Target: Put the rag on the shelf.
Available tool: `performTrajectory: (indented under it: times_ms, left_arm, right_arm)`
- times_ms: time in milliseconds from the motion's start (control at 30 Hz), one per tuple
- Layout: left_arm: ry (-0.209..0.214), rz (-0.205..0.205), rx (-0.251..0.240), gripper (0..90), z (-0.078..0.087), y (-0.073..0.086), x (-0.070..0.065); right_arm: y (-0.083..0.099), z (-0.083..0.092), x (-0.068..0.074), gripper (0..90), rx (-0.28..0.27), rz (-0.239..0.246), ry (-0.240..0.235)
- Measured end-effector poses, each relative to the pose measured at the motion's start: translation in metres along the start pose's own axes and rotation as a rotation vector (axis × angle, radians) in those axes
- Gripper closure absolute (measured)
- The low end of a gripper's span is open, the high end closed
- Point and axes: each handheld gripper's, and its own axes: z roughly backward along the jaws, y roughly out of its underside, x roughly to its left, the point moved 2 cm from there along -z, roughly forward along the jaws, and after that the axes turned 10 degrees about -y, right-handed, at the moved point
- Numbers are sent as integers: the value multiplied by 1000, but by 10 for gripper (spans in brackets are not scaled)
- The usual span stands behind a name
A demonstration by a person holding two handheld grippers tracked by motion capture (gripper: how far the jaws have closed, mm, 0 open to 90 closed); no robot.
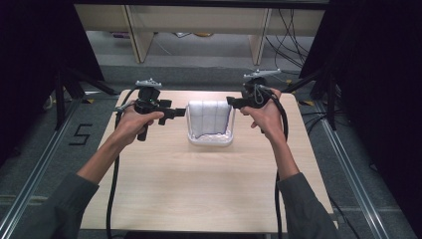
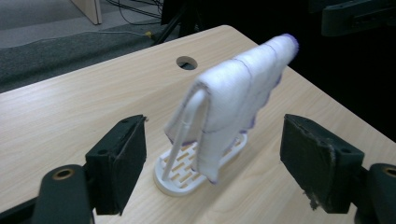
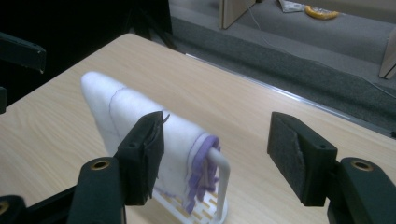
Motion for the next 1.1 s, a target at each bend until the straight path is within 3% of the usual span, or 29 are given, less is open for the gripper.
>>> performTrajectory:
  times_ms: [200,300,333,367,500,767,900,933,1100]
  left_arm:
    - [22,-18,-9,221,8,10,-9]
    - [23,-20,-13,221,12,16,-12]
    - [31,-24,-14,221,13,18,-13]
    - [34,-21,-15,221,14,21,-14]
    - [42,-19,-22,221,17,29,-18]
    - [76,-20,-25,222,22,43,-24]
    - [82,-11,-34,221,24,51,-27]
    - [90,-15,-31,221,24,54,-27]
    - [93,-21,-29,221,24,64,-30]
  right_arm:
    - [9,5,6,369,-7,33,-13]
    - [13,8,11,368,-8,23,-21]
    - [14,9,11,367,-10,47,-19]
    - [15,11,14,367,-6,28,-24]
    - [18,15,20,366,-20,49,-37]
    - [26,20,28,365,-42,40,-62]
    - [32,20,30,363,-54,73,-68]
    - [34,21,32,363,-49,53,-62]
    - [43,20,37,358,-45,59,-66]
